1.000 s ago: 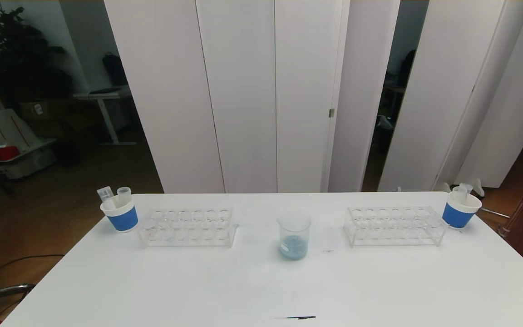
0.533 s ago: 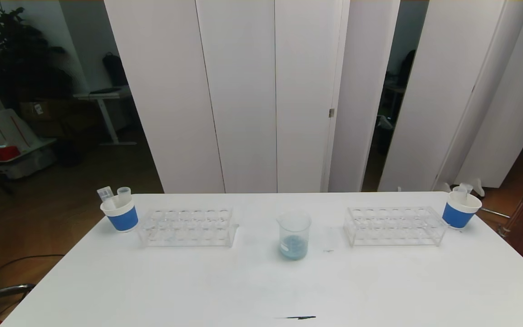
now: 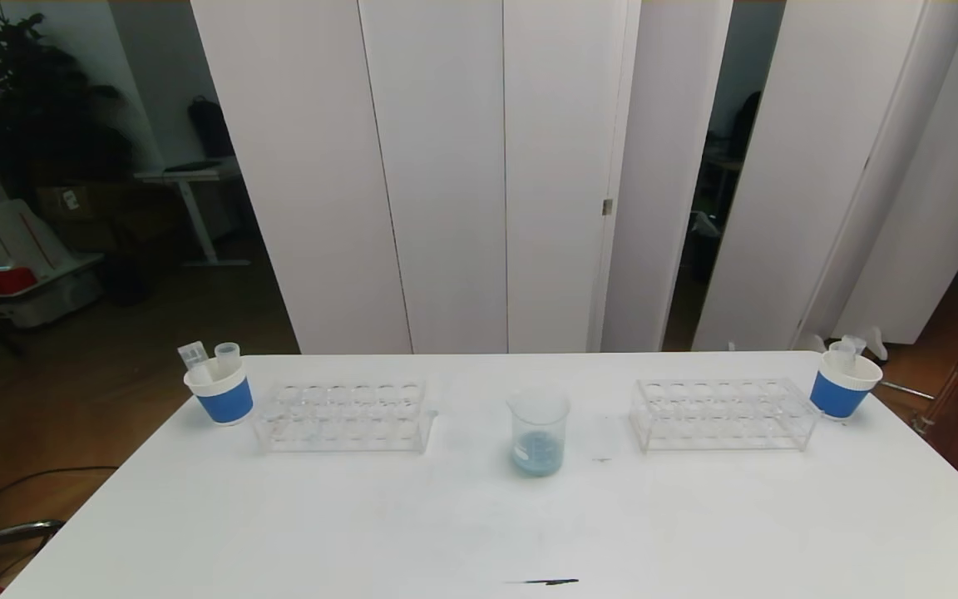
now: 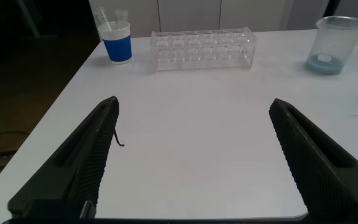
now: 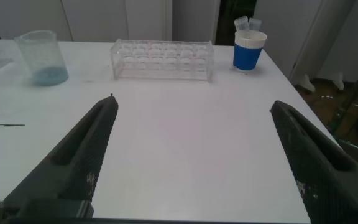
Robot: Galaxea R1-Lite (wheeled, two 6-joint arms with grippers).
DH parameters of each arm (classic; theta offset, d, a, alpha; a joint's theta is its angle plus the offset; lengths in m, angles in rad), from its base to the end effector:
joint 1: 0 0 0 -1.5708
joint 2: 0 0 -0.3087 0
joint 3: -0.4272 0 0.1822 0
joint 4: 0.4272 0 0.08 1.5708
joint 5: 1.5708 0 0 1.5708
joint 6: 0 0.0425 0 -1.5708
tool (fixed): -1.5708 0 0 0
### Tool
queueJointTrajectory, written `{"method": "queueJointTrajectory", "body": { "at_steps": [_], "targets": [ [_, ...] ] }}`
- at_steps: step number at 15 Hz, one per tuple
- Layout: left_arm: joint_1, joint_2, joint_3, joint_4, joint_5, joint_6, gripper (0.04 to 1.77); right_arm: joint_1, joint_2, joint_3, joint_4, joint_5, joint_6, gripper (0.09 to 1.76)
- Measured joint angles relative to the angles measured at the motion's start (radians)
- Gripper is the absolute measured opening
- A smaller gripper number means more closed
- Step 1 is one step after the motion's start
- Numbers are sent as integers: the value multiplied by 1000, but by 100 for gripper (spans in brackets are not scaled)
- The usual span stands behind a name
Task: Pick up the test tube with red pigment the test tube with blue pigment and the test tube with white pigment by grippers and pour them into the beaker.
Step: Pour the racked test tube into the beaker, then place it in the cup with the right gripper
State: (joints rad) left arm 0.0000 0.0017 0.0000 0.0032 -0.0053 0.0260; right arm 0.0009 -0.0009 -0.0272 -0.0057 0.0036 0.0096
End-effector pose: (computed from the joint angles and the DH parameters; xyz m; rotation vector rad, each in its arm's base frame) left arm -0.0202 -0.0002 0.0751 0.0260 0.0048 -0.0054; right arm -0.0226 0.0001 0.0840 0.0096 -0.0338 0.0047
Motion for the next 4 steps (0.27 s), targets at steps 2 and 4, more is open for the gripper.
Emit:
{"method": "queueJointTrajectory", "body": {
  "at_steps": [2,4],
  "targets": [
    [0,0,0,0,1,0,173,0,0,21,-7,0,-3,175],
    [0,0,0,0,1,0,173,0,0,25,-7,1,-3,175]
  ]
}}
